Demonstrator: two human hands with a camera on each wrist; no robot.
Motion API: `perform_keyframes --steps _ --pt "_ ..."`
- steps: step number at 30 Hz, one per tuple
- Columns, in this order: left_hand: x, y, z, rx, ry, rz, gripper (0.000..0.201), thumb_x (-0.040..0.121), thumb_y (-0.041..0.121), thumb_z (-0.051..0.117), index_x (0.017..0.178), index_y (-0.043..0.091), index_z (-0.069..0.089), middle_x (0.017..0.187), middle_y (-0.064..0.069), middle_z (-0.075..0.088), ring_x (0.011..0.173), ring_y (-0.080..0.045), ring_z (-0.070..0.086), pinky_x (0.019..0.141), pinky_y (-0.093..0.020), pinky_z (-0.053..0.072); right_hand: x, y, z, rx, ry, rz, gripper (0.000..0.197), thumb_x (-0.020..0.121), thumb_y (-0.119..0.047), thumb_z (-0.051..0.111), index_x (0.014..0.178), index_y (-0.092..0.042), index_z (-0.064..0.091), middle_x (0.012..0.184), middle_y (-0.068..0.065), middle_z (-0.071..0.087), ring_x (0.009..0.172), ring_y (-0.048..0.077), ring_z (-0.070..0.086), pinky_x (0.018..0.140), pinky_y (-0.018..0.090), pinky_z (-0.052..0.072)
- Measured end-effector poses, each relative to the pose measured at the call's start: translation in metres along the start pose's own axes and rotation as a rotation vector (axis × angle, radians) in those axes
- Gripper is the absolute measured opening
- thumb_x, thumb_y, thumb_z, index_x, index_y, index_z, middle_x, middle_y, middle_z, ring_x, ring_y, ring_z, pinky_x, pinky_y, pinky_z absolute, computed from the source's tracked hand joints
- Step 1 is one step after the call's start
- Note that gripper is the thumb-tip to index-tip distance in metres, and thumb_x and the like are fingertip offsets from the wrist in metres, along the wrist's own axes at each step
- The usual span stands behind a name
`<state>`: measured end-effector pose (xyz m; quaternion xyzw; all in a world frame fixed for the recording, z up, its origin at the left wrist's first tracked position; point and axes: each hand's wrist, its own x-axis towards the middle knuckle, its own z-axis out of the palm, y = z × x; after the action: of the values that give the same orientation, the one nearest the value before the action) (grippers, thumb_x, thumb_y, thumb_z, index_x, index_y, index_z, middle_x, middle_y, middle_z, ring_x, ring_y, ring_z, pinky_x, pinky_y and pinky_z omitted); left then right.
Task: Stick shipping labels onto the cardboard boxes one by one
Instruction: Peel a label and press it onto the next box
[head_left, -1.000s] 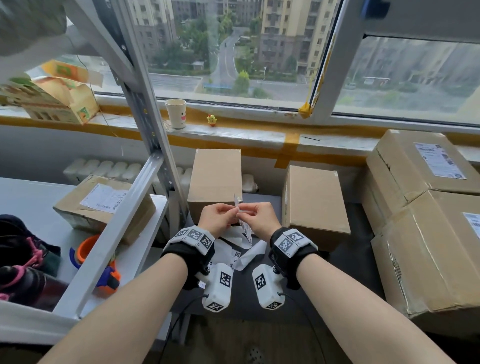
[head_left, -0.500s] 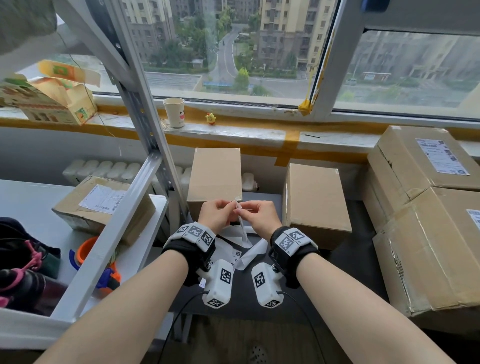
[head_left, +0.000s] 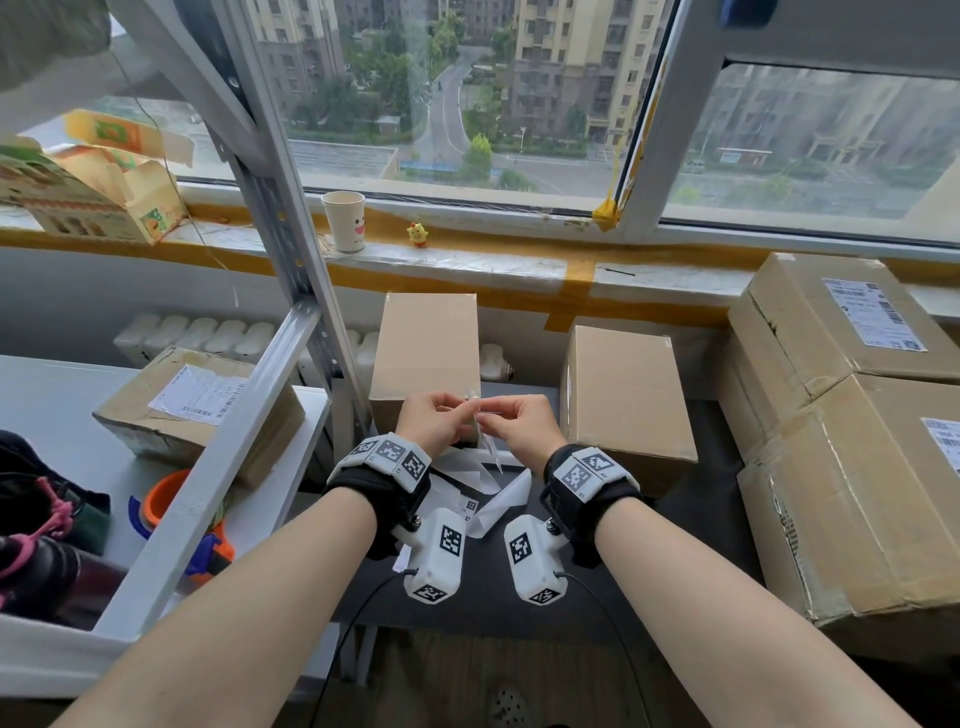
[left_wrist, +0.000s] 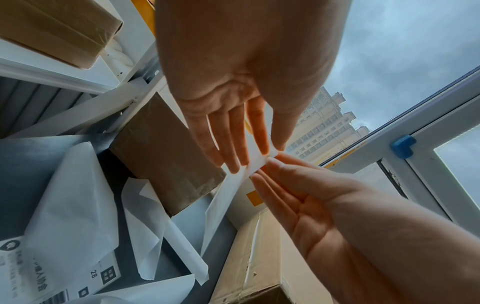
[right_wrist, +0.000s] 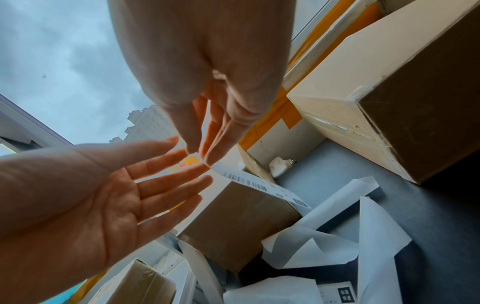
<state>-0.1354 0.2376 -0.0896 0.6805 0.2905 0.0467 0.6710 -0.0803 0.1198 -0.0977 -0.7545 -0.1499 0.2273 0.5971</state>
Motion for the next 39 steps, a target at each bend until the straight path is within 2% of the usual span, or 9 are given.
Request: perform_keyframes --steps 5,15,20,23,27,29,33,36,39 --pt "0.002 0.001 0.0 0.033 0.02 0.0 0.016 0.08 0.018 0.073 0.073 0.011 0.059 0.072 -0.008 0.064 0.054 -0.01 0.062 0.056 -0.02 0.047 -0.002 -0.002 0.0 0.003 -0.023 -0.007 0.023 0.087 0.004 0.058 0.108 0.004 0.067 0.104 0.023 0.068 0.089 0.017 0.063 0.084 0.024 0.053" --pt "-0.003 -0.001 0.0 -0.006 -0.028 0.018 0.014 0.086 0.015 0.066 0.076 0.012 0.057 0.072 -0.007 0.061 0.063 -0.015 0.059 0.058 -0.02 0.047 -0.006 -0.003 -0.003 0.053 -0.054 -0.035 0.023 0.085 0.004 0.062 0.107 0.004 0.067 0.103 0.019 0.068 0.088 0.017 0.063 0.074 0.012 0.053" --pt "-0.005 -0.002 0.0 0.025 -0.048 0.055 0.014 0.088 0.014 0.063 0.076 0.015 0.057 0.072 -0.006 0.063 0.065 -0.016 0.061 0.058 -0.021 0.047 -0.007 -0.002 -0.006 0.088 -0.065 -0.031 0.024 0.084 -0.001 0.066 0.107 0.003 0.067 0.099 0.018 0.069 0.086 0.014 0.064 0.077 0.014 0.053" --pt "-0.006 -0.001 -0.001 0.041 -0.075 0.085 0.016 0.089 0.01 0.061 0.074 0.015 0.057 0.074 -0.008 0.064 0.067 -0.018 0.061 0.052 -0.016 0.046 -0.007 0.0 -0.007 0.146 -0.033 0.009 0.021 0.083 -0.005 0.068 0.102 0.004 0.069 0.092 0.016 0.069 0.081 0.016 0.063 0.083 0.025 0.053" --pt "-0.007 -0.004 -0.002 0.089 -0.089 0.094 0.012 0.088 0.011 0.063 0.078 0.015 0.059 0.084 -0.012 0.067 0.075 -0.022 0.065 0.056 -0.018 0.048 -0.004 0.003 -0.009 0.151 0.002 0.047 0.017 0.083 -0.007 0.068 0.095 0.004 0.071 0.086 0.014 0.069 0.082 0.02 0.062 0.089 0.036 0.052" --pt "-0.007 -0.008 -0.002 0.099 -0.047 0.087 0.014 0.087 0.008 0.063 0.076 0.014 0.059 0.083 -0.012 0.066 0.074 -0.021 0.065 0.059 -0.021 0.051 -0.003 0.004 -0.009 0.165 0.031 0.074 0.013 0.086 -0.005 0.065 0.093 0.004 0.069 0.08 0.008 0.067 0.079 0.02 0.063 0.086 0.033 0.053" --pt "-0.006 -0.021 -0.006 0.111 0.054 0.039 0.015 0.085 0.004 0.062 0.072 0.01 0.059 0.076 -0.01 0.068 0.068 -0.02 0.063 0.072 -0.032 0.054 -0.001 0.012 -0.013 0.173 0.127 0.109 0.013 0.089 -0.004 0.06 0.094 0.007 0.066 0.073 0.004 0.063 0.067 0.013 0.06 0.064 0.017 0.054" --pt "-0.007 -0.037 -0.014 0.117 0.13 -0.025 0.015 0.085 0.002 0.059 0.072 0.008 0.06 0.071 -0.006 0.067 0.064 -0.016 0.062 0.063 -0.021 0.054 0.002 0.021 -0.02 0.116 0.197 0.121 0.008 0.089 -0.007 0.06 0.087 -0.001 0.066 0.072 0.003 0.063 0.065 0.013 0.059 0.064 0.021 0.054" --pt "-0.007 -0.056 -0.022 0.154 0.215 -0.088 0.018 0.082 0.004 0.061 0.065 0.01 0.063 0.07 -0.004 0.07 0.065 -0.016 0.064 0.072 -0.028 0.054 0.007 0.03 -0.028 0.034 0.254 0.138 0.015 0.088 -0.009 0.061 0.074 -0.01 0.064 0.07 0.002 0.062 0.068 0.018 0.059 0.07 0.031 0.055"
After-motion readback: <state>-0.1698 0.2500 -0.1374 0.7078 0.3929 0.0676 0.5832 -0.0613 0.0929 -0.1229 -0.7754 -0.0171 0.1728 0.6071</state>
